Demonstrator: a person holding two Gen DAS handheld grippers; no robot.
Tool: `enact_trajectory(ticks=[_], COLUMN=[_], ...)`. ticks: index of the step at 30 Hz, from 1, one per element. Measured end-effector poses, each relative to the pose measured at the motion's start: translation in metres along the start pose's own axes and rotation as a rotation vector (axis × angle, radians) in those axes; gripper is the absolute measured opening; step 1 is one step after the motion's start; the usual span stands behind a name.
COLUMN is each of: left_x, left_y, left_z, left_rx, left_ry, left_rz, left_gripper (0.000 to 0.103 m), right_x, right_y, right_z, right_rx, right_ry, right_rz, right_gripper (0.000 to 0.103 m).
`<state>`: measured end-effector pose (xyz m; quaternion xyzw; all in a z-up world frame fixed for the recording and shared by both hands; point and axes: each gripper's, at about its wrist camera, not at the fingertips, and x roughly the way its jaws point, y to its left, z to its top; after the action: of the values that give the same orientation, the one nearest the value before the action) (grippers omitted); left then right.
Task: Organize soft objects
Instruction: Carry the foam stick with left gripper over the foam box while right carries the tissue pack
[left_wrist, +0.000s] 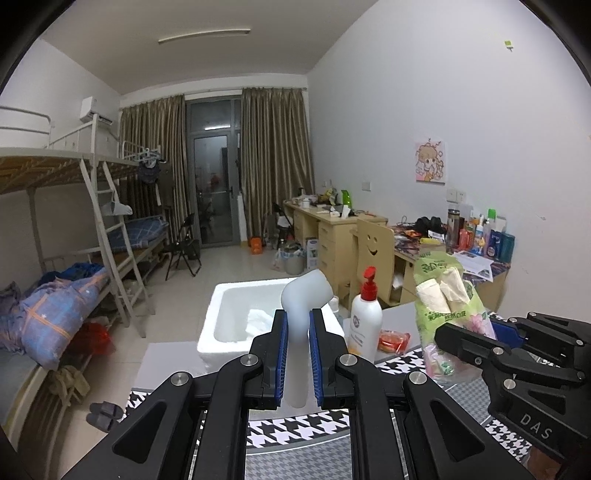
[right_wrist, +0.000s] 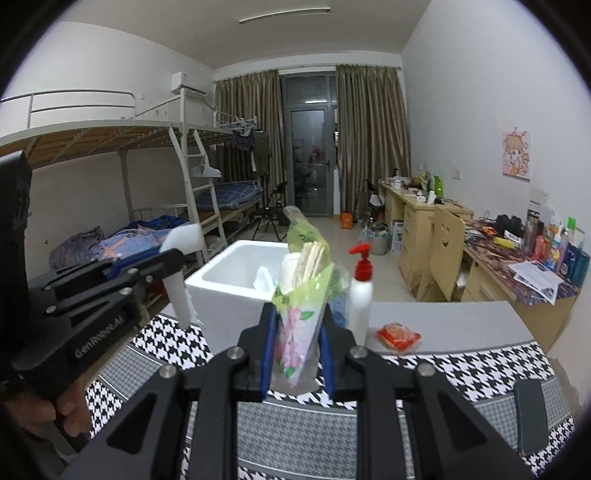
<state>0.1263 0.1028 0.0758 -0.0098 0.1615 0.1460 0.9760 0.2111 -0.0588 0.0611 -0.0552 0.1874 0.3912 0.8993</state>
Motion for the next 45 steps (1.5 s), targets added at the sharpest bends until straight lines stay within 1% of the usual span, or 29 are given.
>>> enact_trajectory(ticks=[10, 18, 23, 35, 39, 45], left_x=[0.012, 0.020, 0.025, 0.049, 0.058, 0.075], left_y=[0.015, 0.023, 0.024, 0.032, 0.034, 0.039], left_z=[0.009, 0.017, 0.020, 0.028, 0.028, 0.029], left_rx=[-0.031, -0.037, -0.031, -0.051, -0.049, -0.062], left_ry=[-0.001, 0.000, 0.006, 0.027, 0.034, 0.064], left_rz=[0.041, 0.038, 0.039, 0.036, 0.056, 0.070], left_gripper=[0.013, 0.013, 0.013, 0.013, 0.013, 0.013], right_x=[0.015, 0.031, 0.038, 0.064, 0.072, 0.086], right_y=[0.007, 0.006, 0.001, 0.008, 0.011, 0.014], right_z=[0.015, 0.030, 0.035, 0.046, 0.046, 0.049], right_rx=[-0.017, -0.026, -0.021, -0.027, -0.032, -0.039], right_ry=[-0.005, -0.007, -0.014, 0.027, 0.036, 0.052], right_rz=[-0.001, 0.015, 0.000, 0.010, 0.015, 0.018], right_gripper=[0.026, 0.026, 0.026, 0.026, 0.026, 0.026])
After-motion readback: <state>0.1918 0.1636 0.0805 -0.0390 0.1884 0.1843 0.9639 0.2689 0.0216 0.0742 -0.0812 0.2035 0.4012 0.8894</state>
